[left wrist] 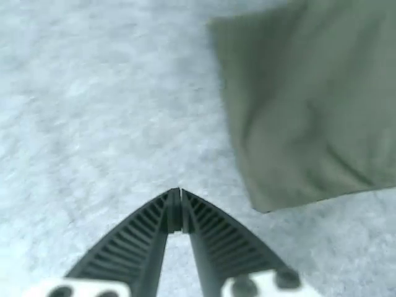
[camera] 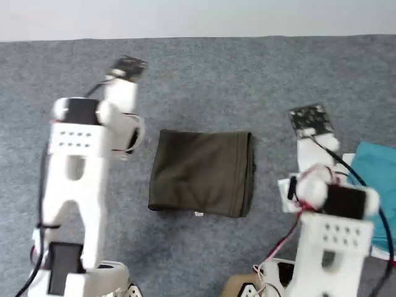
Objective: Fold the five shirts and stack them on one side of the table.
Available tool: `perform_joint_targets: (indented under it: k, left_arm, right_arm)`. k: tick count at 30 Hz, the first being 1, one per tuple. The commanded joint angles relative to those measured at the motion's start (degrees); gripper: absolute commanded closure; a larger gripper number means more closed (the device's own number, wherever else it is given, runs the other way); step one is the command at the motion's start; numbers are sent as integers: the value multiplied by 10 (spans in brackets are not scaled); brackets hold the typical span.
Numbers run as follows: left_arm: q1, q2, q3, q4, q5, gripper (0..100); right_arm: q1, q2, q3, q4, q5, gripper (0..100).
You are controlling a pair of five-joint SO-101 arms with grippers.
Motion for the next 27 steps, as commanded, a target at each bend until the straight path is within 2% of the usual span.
perform_joint_targets:
  k: [1, 5, 12, 20, 27]
  left_arm:
    - [-57, -58, -19, 11, 1, 994]
    - [-105, -80, -18, 18, -24, 994]
    - [-216, -98, -18, 18, -25, 994]
    - [-321, -98, -18, 18, -26, 994]
    - [-329, -97, 0, 15, -26, 994]
  right_arm:
    - [-58, 65, -17, -29, -45, 894]
    - [-122, 140, -20, -113, -61, 897]
    - [-185, 292, -45, -276, -60, 962]
    - [-166, 493, -149, -363, -58, 966]
    - [-140, 674, -287, -370, -42, 966]
